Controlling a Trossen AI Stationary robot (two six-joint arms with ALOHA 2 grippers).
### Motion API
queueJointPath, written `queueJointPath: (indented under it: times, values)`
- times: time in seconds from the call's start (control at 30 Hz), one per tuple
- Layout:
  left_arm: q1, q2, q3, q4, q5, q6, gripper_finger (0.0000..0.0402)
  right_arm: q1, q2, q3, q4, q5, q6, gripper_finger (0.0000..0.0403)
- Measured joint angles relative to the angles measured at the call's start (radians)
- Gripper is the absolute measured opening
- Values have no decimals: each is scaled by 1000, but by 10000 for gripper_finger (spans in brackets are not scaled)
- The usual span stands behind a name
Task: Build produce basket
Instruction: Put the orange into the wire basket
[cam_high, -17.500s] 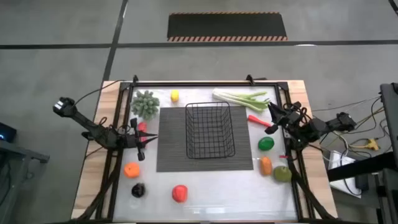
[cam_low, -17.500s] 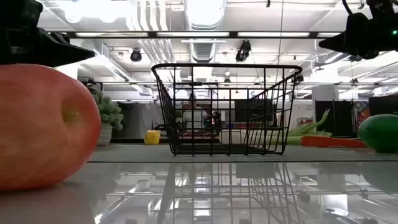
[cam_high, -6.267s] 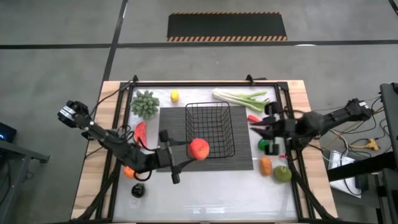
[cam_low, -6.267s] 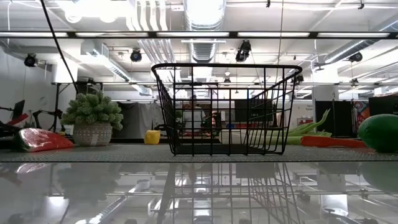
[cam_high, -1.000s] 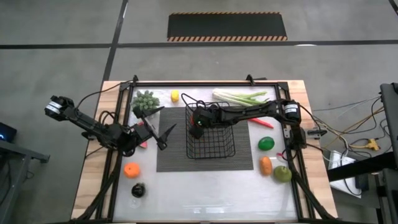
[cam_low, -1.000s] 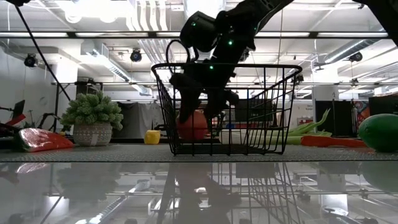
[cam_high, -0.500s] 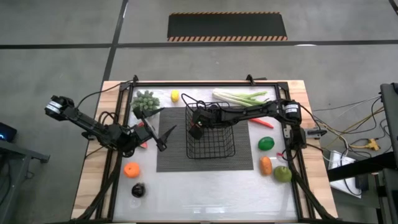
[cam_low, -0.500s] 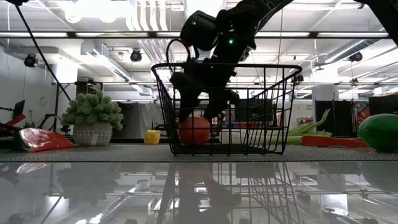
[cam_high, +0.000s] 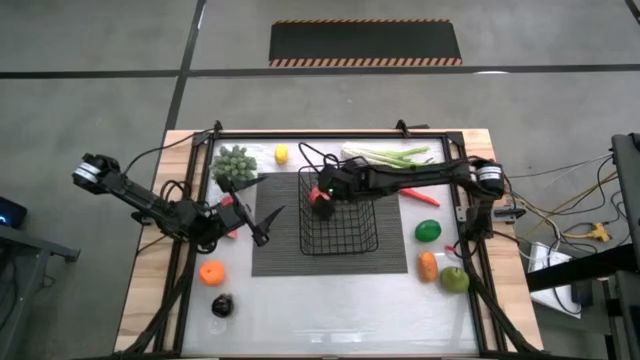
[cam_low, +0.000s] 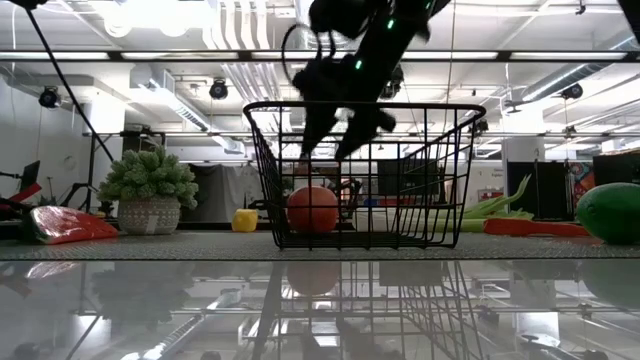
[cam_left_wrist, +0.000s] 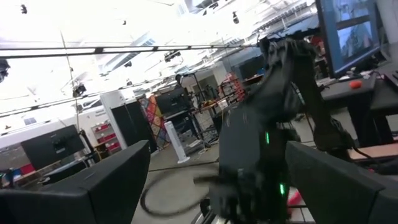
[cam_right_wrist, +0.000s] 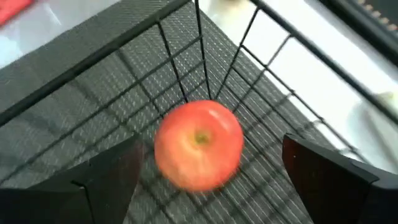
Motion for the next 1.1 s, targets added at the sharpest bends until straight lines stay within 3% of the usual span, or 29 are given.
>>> queueJointPath:
  times: [0.3, 0.5, 0.77, 1.1]
  values:
    - [0, 53, 8, 0, 60, -35, 355, 112, -242, -2, -116, -76, -139, 364]
    - [-6, 124, 0, -10, 93, -233, 354, 270, -398, -107, -125, -76, -207, 364]
    - [-19, 209, -1, -53, 53, -530, 354, 456, -547, -359, 109, -76, -303, 364]
    - [-21, 211, 1, -163, -30, -861, 354, 524, -670, -584, 369, -76, -394, 364]
